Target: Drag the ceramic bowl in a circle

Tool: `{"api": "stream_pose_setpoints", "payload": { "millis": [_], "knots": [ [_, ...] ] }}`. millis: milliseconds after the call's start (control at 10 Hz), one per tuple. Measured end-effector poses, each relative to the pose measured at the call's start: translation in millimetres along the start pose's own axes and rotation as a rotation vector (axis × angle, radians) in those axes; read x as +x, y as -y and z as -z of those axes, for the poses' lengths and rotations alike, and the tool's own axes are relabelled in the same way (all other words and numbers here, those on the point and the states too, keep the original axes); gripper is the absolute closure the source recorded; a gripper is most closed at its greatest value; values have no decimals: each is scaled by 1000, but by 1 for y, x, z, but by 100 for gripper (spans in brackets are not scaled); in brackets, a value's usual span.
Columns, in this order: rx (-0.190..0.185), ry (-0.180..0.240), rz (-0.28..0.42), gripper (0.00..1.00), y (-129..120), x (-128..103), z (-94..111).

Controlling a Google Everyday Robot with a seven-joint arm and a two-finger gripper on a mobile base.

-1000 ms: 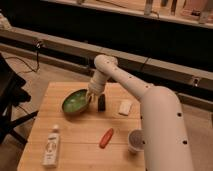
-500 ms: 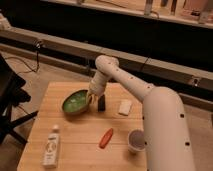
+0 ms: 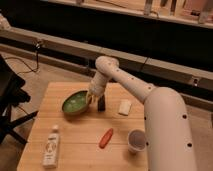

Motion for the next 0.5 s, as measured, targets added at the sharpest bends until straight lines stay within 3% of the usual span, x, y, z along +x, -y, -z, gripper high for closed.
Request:
{"api": "stream_pose_setpoints", "payload": {
  "millis": [500],
  "knots": [
    [7, 12, -18, 100, -5, 3, 3]
  ]
}}
